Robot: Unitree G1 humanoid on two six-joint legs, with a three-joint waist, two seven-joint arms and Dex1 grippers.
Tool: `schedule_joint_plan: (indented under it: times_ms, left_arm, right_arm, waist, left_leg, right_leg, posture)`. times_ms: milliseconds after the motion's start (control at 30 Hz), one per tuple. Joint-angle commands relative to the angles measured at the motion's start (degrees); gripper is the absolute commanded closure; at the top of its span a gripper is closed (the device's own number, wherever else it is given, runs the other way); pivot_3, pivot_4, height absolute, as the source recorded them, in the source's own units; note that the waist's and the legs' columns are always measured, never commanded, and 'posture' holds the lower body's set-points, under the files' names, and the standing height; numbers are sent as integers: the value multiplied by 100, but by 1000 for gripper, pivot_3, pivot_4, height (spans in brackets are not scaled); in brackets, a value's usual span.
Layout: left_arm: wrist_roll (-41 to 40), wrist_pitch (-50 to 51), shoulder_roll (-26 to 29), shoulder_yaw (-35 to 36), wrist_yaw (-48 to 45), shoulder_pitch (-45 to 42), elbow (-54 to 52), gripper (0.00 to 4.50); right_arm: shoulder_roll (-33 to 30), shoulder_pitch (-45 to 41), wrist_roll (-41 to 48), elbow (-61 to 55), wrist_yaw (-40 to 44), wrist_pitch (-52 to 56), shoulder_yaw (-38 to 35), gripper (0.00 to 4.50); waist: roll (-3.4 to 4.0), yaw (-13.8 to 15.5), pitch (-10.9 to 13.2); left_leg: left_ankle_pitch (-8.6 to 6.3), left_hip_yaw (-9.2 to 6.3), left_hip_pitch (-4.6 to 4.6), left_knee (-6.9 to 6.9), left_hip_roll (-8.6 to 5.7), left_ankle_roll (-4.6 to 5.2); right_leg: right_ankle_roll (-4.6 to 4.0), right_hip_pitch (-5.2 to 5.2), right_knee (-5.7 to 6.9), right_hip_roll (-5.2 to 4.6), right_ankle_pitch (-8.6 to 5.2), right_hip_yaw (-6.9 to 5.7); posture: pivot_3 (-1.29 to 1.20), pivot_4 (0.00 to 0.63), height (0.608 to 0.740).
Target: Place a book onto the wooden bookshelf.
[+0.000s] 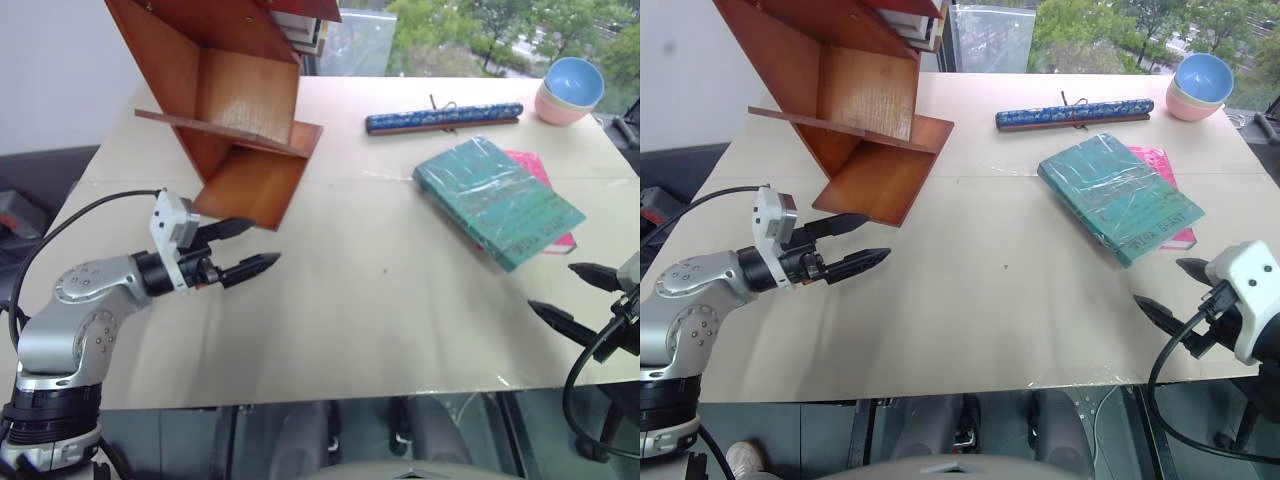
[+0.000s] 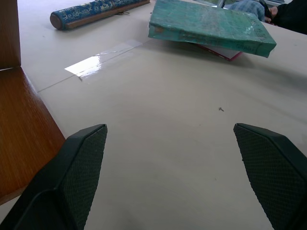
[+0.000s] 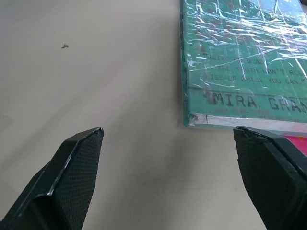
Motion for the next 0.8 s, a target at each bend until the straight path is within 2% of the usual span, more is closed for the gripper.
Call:
schedule_joint_plan:
  times_ms: [33,233,300,433,533,633,733,800]
  left_arm:
    - [-263,53,65,168,-32,48,-400,70]
    - [-657,230,71,180,-32,57,-880,70]
    - [-677,229,38,60,9,-68,-953,70]
    - [-666,254,-93,-202,175,-292,-1048,70]
    - [-513,232,-371,-573,455,-586,-1056,70]
    - [-381,157,-630,-808,661,-757,-1027,0]
    - [-414,202,-767,-906,744,-811,-1076,0]
    - [-406,195,-793,-946,772,-843,-1113,0]
  right_arm:
    - [-96,2,85,-119,3,70,-261,55]
    - [-164,-257,363,-142,-236,423,-296,55]
    - [-332,-438,219,-75,-432,564,-149,55]
    - [-568,-1003,56,181,-890,876,153,55]
    - [-687,-1771,-303,823,-1343,856,619,55]
    - [-648,-2534,-330,1498,-1562,1029,907,892]
    - [-640,-3384,-440,2130,-1756,1168,1321,2334]
    - [-577,-4177,-863,2835,-2267,1279,1766,3274]
  waist:
    - [0,0,0]
    - [-1,-1,1]
    - [-1,-1,1]
    - [-3,-2,0]
    - [-3,2,0]
    - [-4,-5,0]
    - [-3,-18,1]
    - [0,-46,0]
  left_leg:
    - [0,0,0,0,0,0]
    - [0,-2,0,0,0,-1]
    - [0,-2,0,0,0,-1]
    - [0,4,1,1,-2,0]
    - [1,6,3,1,-5,2]
    - [2,9,0,2,-7,3]
    - [2,15,2,1,-3,3]
    - [3,17,4,0,1,3]
  right_leg:
    - [0,0,0,0,0,0]
    - [-1,0,0,-4,0,12]
    - [-1,0,1,-2,0,16]
    - [-1,0,1,0,1,11]
    - [-2,2,1,0,2,11]
    - [-2,0,2,2,3,10]
    - [17,-3,2,12,16,15]
    - [17,-5,3,19,16,16]
  posture:
    - [0,150,738]
    - [0,150,738]
    - [0,150,738]
    - [0,150,738]
    - [0,150,738]
    - [0,150,738]
    - [0,150,738]
    - [0,150,738]
